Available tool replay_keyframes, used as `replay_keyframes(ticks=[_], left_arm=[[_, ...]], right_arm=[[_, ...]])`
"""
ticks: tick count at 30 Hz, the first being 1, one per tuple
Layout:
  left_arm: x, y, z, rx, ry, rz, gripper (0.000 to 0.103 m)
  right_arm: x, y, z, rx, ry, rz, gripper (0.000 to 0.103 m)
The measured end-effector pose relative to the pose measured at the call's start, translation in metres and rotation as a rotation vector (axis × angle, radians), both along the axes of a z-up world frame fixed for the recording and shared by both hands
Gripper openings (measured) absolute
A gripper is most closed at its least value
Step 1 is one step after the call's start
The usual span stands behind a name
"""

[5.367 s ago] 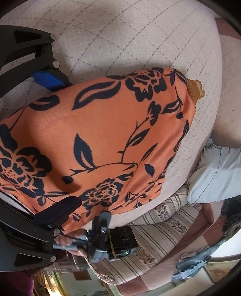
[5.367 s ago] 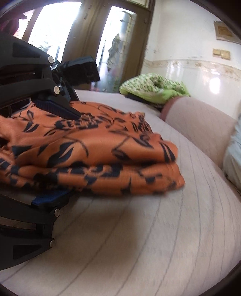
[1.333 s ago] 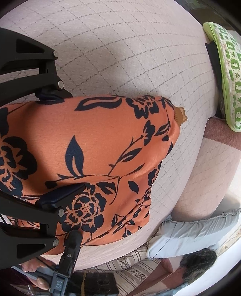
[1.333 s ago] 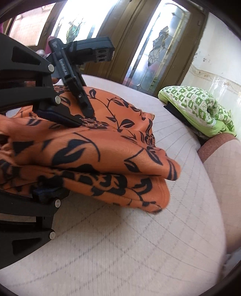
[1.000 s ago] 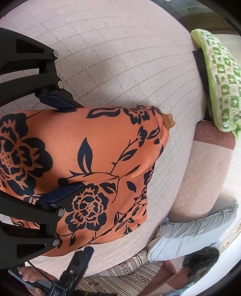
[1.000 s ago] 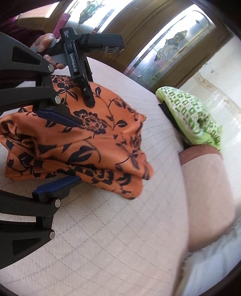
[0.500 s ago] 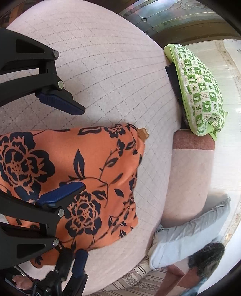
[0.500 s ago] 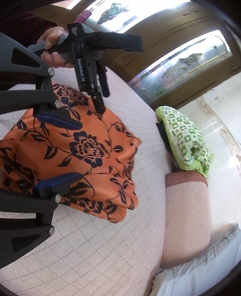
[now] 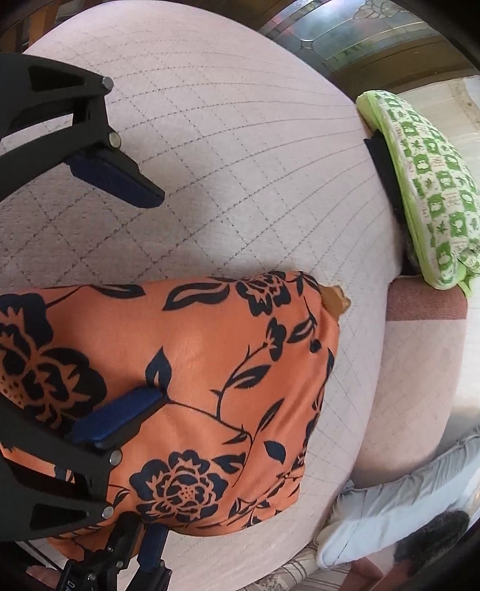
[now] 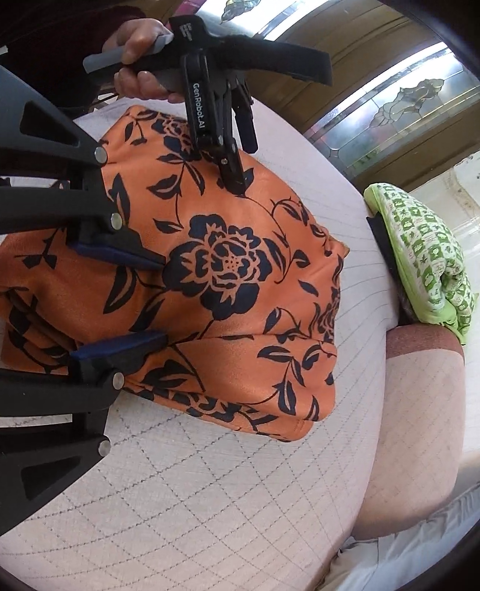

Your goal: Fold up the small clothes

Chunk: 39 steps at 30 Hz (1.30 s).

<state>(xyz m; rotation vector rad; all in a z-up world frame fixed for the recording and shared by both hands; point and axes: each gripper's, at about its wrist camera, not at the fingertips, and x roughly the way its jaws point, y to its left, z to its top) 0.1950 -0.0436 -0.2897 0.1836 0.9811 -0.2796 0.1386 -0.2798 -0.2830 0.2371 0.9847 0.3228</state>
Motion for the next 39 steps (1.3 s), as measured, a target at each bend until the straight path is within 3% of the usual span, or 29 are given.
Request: replay_keyframes(ticks=[5, 8, 12, 19, 22, 26, 33, 39], left_arm=[[0.008, 0.004, 0.007, -0.056, 0.037, 0.008, 0.099], [0.012, 0.006, 0.023, -0.085, -0.017, 0.005, 0.099], [0.026, 0.004, 0.035, -0.15, -0.039, 0.021, 0.099], [0.074, -0.01, 0.014, -0.093, 0.015, 0.105, 0.099], [0.095, -0.007, 0.003, -0.083, 0.059, 0.141, 0.099], [0.108, -0.012, -0.011, -0.042, 0.086, 0.143, 0.099], [0.101, -0.02, -0.012, 0.042, 0.01, 0.112, 0.099], [0.063, -0.012, 0.019, 0.068, -0.091, 0.078, 0.099]], right_arm=[[0.003, -0.005, 0.0, 0.036, 0.016, -0.007, 0.038], [0.004, -0.008, 0.009, 0.077, 0.031, -0.009, 0.038], [0.01, -0.02, 0.038, 0.123, -0.053, -0.016, 0.038], [0.061, -0.026, 0.043, 0.09, -0.061, -0.086, 0.038], [0.086, -0.028, 0.032, 0.047, -0.051, -0.12, 0.038], [0.113, -0.035, 0.002, 0.063, 0.026, -0.143, 0.038], [0.122, -0.029, -0.009, 0.01, 0.009, -0.127, 0.038], [0.086, -0.034, 0.019, 0.055, -0.062, -0.14, 0.038]])
